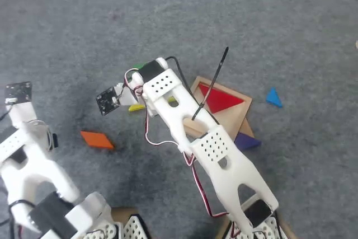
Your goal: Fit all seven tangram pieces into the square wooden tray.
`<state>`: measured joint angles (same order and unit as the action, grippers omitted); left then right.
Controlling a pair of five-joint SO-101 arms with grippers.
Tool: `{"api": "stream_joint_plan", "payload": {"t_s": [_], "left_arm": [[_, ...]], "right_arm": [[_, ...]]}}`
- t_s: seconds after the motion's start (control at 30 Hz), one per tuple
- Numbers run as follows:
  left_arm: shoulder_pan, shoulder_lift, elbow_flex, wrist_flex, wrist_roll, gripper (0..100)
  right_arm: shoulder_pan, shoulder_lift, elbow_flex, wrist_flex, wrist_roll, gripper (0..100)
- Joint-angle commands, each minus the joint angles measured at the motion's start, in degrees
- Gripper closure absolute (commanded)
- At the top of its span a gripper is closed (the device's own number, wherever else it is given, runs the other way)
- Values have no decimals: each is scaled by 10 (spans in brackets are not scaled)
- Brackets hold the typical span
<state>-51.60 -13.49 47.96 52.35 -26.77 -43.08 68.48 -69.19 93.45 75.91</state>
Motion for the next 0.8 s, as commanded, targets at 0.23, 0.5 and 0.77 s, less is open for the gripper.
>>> {"api": "stream_joint_plan", "payload": {"t_s": [0.23, 0.5, 0.77], "left_arm": [[-1, -25, -3, -8, -7, 852], [-2, -25, -3, -9, -7, 852], [-2, -25, -3, -9, -7, 852]], "right_arm": [[-5, 0, 3, 89, 45, 763], [-6, 1, 1, 95, 42, 739], [-6, -5, -33, 92, -4, 944]]}}
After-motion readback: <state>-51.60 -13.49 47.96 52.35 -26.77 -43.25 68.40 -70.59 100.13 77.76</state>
